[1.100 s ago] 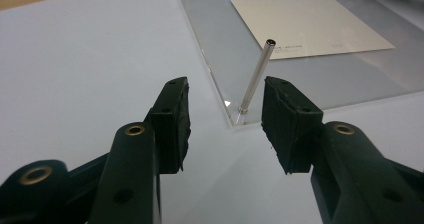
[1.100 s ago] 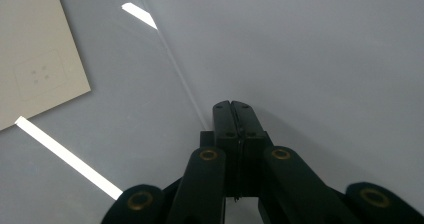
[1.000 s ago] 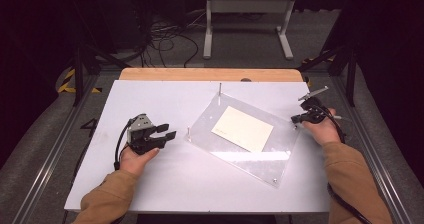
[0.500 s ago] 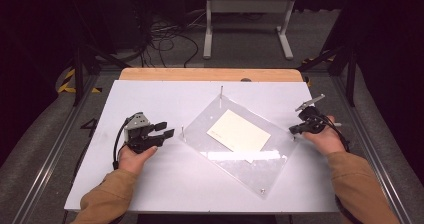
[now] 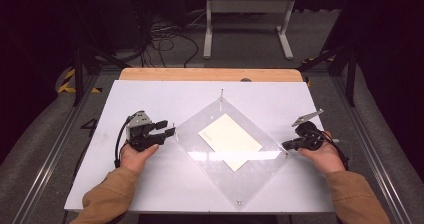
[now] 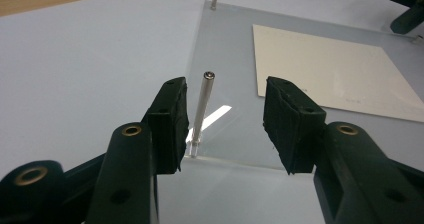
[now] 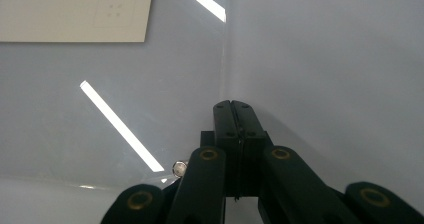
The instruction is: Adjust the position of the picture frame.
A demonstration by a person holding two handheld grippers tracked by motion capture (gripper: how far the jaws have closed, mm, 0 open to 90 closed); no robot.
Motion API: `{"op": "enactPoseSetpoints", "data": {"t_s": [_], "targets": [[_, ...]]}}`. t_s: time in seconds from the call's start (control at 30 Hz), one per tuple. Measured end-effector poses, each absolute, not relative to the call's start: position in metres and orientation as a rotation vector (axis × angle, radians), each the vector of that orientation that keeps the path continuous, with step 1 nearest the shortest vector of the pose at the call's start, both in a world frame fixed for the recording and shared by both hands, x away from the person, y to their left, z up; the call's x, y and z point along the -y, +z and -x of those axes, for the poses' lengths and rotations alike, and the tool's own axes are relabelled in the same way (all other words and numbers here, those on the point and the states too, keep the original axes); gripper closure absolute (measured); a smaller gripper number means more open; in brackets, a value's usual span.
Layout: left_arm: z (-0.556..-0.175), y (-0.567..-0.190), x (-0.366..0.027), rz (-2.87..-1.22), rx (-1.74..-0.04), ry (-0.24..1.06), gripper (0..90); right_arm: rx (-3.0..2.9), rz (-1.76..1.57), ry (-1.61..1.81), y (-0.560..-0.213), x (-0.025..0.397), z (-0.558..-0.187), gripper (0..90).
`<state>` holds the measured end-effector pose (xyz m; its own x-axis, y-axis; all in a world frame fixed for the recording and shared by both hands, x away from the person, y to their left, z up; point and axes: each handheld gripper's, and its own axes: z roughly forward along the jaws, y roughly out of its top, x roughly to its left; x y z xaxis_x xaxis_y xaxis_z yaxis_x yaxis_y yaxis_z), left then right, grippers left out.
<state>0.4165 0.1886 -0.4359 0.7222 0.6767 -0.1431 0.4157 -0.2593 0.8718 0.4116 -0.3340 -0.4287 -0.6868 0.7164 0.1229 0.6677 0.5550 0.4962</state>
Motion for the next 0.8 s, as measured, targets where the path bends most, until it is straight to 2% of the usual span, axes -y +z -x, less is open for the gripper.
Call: {"op": "enactPoseSetpoints", "data": {"t_s": [0.37, 0.63, 0.7, 0.8], "targets": [[-0.422, -0.438, -0.195, -1.882, -0.905, 0.328, 50.9, -2.742, -1.137, 0.83, -0.432, 0.315, -0.39, 90.0], [-0.433, -0.442, -0.183, -1.932, -0.948, 0.396, 48.0, -2.65, -1.125, 0.888, -0.427, 0.318, -0.385, 88.7], [-0.438, -0.444, -0.178, -1.973, -0.964, 0.421, 53.8, -2.607, -1.132, 0.945, -0.423, 0.319, -0.384, 88.6], [-0.442, -0.445, -0.174, -2.002, -0.959, 0.455, 77.9, -2.578, -1.117, 0.971, -0.418, 0.318, -0.38, 88.8]]}}
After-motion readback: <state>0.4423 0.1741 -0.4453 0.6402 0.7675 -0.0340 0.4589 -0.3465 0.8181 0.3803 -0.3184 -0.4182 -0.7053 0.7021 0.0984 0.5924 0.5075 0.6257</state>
